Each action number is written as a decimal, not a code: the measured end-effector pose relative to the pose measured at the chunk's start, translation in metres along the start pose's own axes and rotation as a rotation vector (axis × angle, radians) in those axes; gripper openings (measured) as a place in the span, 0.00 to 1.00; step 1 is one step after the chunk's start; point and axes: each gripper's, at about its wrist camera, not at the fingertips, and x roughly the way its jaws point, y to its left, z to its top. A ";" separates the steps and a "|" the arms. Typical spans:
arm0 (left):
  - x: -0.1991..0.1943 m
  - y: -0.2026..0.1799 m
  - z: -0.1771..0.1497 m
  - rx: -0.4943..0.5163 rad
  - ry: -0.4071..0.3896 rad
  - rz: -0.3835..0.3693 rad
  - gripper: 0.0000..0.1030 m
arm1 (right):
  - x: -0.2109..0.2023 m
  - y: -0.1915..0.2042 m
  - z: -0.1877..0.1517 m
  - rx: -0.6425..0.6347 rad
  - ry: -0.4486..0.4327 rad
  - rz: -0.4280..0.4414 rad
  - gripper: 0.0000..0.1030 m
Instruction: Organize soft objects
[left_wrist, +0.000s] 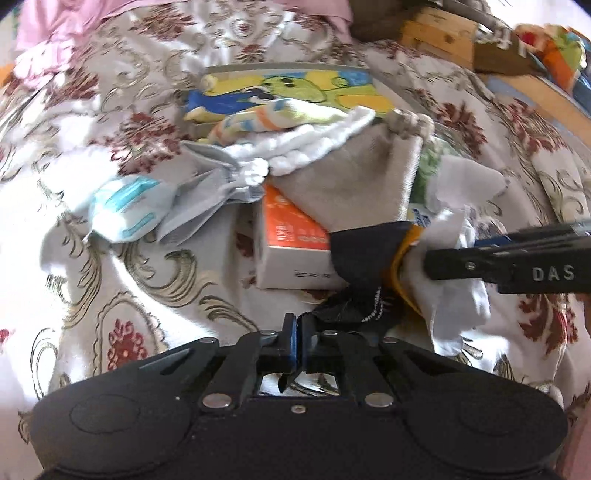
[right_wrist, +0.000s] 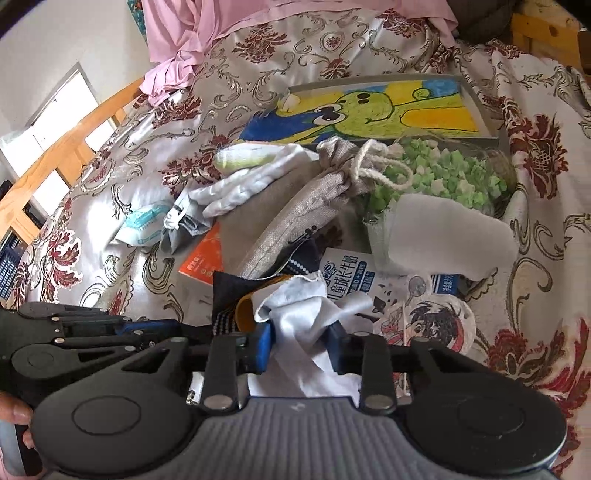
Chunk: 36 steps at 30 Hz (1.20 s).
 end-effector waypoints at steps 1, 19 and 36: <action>-0.001 0.003 0.001 -0.018 -0.002 -0.014 0.01 | -0.001 0.000 0.000 -0.001 -0.005 -0.003 0.26; 0.008 -0.023 -0.002 0.093 -0.042 -0.115 0.56 | -0.012 -0.008 0.002 0.066 -0.037 -0.004 0.24; 0.011 -0.021 0.003 0.009 -0.048 -0.049 0.05 | -0.029 -0.018 0.006 0.089 -0.143 0.024 0.24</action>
